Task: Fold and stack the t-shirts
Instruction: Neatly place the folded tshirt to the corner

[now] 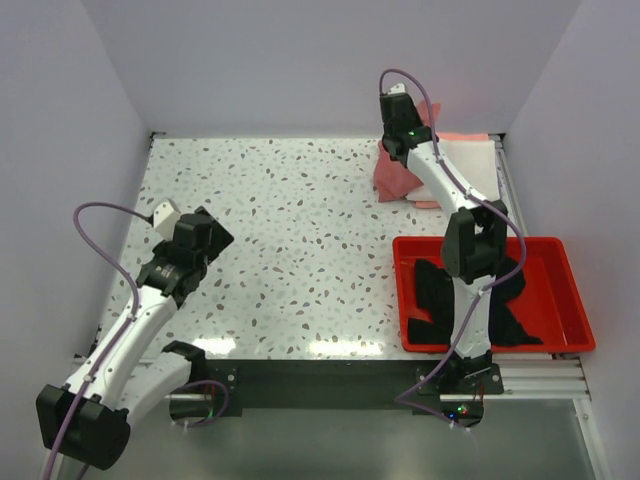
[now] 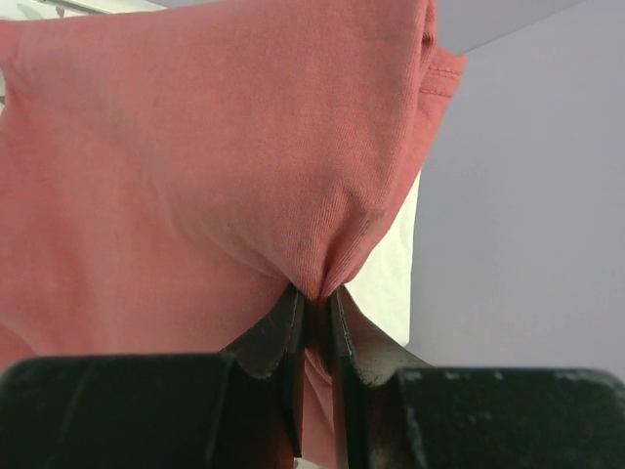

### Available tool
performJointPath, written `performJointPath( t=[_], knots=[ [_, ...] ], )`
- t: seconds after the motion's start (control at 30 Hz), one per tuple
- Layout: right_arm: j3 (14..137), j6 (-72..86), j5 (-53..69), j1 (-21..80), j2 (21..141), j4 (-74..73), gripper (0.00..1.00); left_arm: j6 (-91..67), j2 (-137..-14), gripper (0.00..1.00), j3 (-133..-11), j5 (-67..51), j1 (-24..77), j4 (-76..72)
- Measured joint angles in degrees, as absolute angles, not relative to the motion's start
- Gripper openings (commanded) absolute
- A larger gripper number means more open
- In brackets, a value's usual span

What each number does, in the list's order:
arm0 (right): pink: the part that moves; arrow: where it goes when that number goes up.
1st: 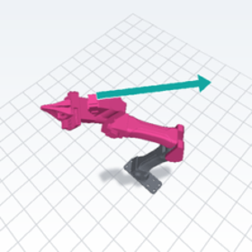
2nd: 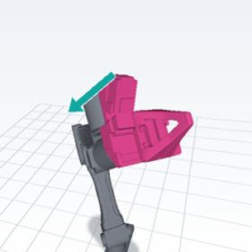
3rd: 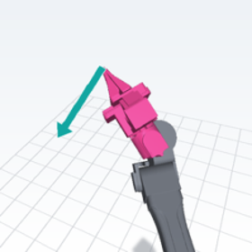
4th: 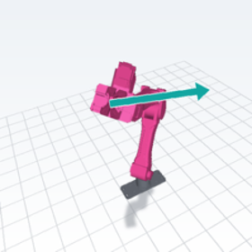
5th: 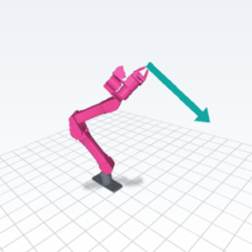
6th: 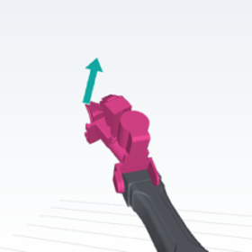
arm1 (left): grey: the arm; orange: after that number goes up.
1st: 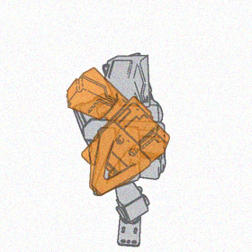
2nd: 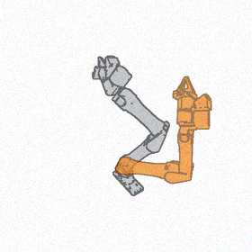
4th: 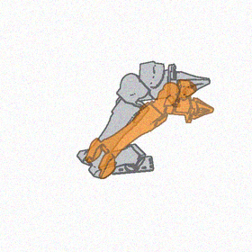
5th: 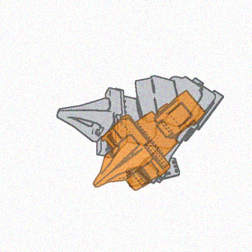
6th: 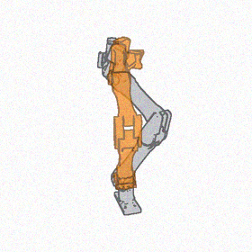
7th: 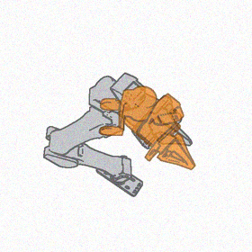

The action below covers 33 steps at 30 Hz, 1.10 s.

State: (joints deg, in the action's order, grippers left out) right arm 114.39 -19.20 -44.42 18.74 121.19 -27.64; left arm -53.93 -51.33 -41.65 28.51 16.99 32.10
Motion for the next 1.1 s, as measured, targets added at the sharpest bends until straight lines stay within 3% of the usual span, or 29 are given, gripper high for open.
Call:
performJointPath(
  t=[1.1],
  knots=[
    [126.4, -18.9, -37.7, 16.7, 119.4, -37.5, 0.00, -55.0, -46.9, 1.00, -41.3, 28.3, 17.0, 35.7]
  ],
)
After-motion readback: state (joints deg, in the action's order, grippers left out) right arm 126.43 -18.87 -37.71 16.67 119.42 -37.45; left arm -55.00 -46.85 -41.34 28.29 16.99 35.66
